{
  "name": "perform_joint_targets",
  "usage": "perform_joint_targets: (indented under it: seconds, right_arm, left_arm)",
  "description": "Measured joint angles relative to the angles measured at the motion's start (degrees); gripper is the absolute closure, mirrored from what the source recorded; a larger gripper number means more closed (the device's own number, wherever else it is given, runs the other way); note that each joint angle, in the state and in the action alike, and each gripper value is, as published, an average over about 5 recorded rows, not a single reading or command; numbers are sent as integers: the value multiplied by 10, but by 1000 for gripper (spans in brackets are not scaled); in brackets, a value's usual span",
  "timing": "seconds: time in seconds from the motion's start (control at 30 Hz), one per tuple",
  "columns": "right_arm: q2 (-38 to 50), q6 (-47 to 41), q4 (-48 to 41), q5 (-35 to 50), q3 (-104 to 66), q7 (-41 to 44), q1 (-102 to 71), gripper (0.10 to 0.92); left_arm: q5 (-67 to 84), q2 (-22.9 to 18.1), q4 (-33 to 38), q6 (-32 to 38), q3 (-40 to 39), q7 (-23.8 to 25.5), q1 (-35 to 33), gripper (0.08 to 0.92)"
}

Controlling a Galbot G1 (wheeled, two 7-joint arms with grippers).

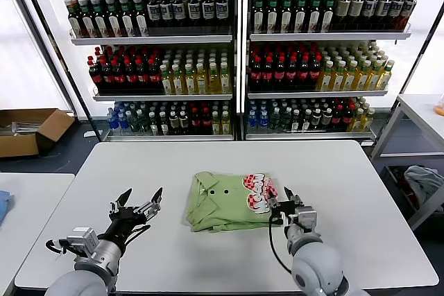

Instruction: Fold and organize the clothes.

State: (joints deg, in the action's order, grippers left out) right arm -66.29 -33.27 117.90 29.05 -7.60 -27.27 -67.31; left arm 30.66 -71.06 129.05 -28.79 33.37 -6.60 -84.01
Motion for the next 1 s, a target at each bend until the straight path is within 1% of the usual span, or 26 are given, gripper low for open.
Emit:
perform_joint_targets:
  seconds: [0.27, 0.37, 0.63, 1.0]
  right_arm:
    - [-14, -1, 28, 3, 22, -31, -36, 249]
    - [-18, -1, 32, 13, 24, -44, -42, 210]
    - [-31, -1, 32, 38, 24, -63, -53, 203]
    - [-39, 0, 13, 49, 25, -76, -62, 203]
  left_arm:
    - [-7, -5, 6, 4, 0, 2, -13, 177]
    - [-9, -7, 6, 4, -3, 2, -15, 177]
    - [-11, -9, 6, 5, -5, 5, -23, 177]
    - [-11, -12, 7, 7, -6, 7, -28, 177]
